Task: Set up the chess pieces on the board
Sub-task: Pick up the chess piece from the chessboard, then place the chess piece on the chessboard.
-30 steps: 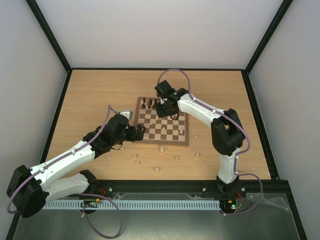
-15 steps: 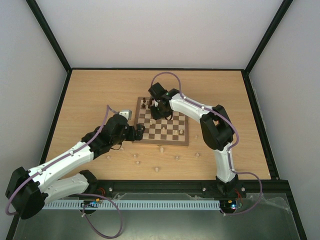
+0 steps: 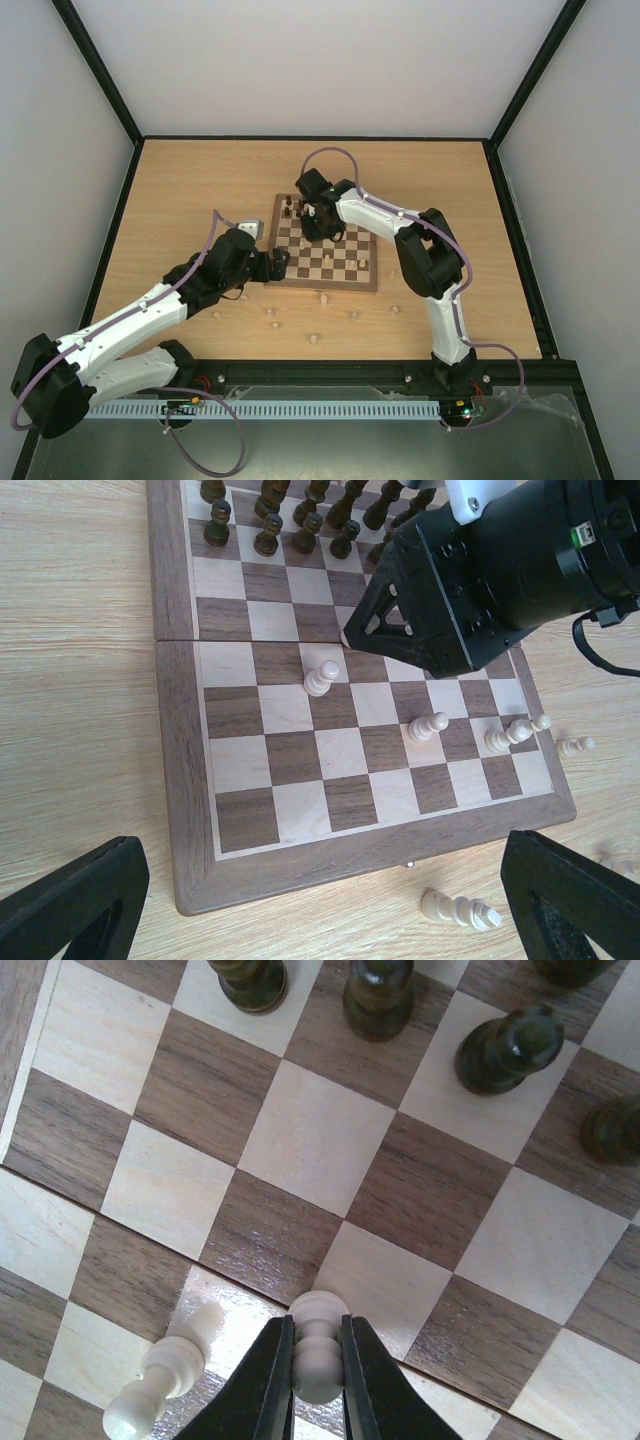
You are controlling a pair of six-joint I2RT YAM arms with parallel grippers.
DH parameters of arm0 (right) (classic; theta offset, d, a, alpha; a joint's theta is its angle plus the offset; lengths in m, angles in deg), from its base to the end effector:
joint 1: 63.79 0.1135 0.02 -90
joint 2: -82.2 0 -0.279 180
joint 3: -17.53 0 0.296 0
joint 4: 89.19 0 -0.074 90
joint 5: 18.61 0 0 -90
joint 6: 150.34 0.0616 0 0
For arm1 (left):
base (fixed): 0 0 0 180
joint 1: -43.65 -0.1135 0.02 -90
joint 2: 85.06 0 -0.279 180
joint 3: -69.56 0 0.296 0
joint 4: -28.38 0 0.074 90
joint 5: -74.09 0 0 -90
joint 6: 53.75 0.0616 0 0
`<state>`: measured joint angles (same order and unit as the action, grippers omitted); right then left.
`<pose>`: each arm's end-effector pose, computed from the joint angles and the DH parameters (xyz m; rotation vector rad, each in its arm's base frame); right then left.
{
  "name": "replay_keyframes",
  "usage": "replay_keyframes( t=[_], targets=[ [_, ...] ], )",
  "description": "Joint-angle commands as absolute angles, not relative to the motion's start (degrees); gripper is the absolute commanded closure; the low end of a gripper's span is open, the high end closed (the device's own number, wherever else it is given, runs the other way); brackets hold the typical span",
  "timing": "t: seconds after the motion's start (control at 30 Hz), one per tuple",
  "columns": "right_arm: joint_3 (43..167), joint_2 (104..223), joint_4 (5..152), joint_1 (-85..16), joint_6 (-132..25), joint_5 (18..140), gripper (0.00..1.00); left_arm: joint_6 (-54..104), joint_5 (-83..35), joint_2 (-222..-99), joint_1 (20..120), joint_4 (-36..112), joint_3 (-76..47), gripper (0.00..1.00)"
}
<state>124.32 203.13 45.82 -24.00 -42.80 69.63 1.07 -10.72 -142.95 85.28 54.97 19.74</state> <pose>0.4008 0.3313 0.1641 -0.4978 2.5896 0.3137 0.2101 -0.1793 0.2313 0.0732 2.2497 -0.6531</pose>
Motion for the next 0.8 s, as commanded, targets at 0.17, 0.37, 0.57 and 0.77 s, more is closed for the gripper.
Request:
replay_keyframes(
  t=[0.17, 0.37, 0.57, 0.77],
  targets=[
    [111.8, 188.7, 43.0, -23.4, -42.3, 66.5, 0.91, 1.3, -10.2, -142.1, 85.5, 55.2, 20.2, 0.01],
    [104.0, 182.4, 43.5, -23.3, -41.6, 66.8, 0.91, 1.6, -10.6, -143.4, 85.5, 54.6, 19.9, 0.01],
    [99.5, 181.0, 45.3, -23.2, -41.0, 67.8, 0.91, 1.3, -11.0, -144.3, 85.5, 53.9, 20.0, 0.01],
    [98.2, 181.0, 46.5, -22.9, -40.9, 68.2, 0.9, 1.1, -10.9, -144.3, 85.5, 53.8, 20.1, 0.0]
  ],
)
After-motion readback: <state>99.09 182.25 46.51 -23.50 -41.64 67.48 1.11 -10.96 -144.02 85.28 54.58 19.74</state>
